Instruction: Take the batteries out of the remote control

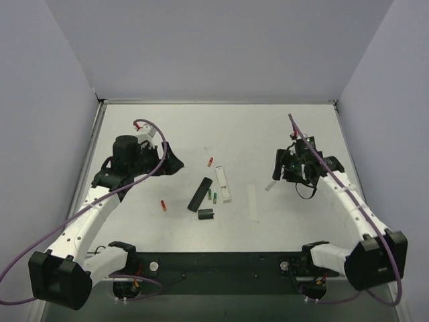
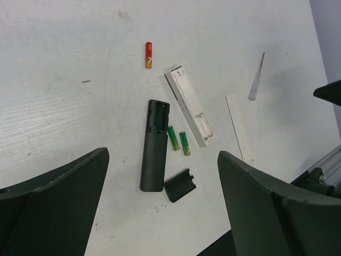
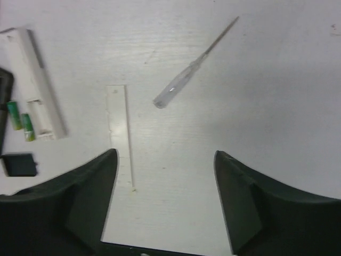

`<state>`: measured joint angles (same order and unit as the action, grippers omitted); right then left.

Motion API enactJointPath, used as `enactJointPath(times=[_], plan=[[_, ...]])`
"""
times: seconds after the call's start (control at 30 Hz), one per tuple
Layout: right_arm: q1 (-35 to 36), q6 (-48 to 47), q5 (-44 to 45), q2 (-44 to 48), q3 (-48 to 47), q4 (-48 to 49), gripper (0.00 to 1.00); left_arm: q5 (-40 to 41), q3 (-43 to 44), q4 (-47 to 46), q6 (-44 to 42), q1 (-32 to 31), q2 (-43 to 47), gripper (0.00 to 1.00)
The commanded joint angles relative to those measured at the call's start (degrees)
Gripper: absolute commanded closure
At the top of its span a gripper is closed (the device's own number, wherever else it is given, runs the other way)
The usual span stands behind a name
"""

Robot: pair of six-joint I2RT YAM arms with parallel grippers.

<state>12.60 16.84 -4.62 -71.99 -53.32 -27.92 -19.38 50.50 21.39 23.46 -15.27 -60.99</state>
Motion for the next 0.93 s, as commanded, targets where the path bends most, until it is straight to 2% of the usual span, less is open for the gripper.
enactJointPath(times=[0.0,0.03,0.2,0.4,0.9], plan=[[1.81,2.67,-6.70,13.85,3.04,0.13,0.10,-4.61,-0.05,-6.09,-0.35,0.32,1.23,0.05],[1.90,3.11,-9.06,15.89,3.74,0.67,0.01,-5.05,0.04,-6.36,-0.52,0.33,1.23,0.05],[2.69,11.08,-10.41,28.27,8.57,5.15,0.00,-6.98,-1.71,-9.08,-0.96,0.50,3.77,0.05],[2.78,14.98,-7.25,36.55,11.75,6.22,0.00,-7.43,-2.95,-11.72,-1.31,0.50,5.62,0.05],[2.69,12.69,-7.24,37.71,10.43,6.21,0.00,-5.94,-3.74,-11.98,-1.67,0.50,8.08,0.04]])
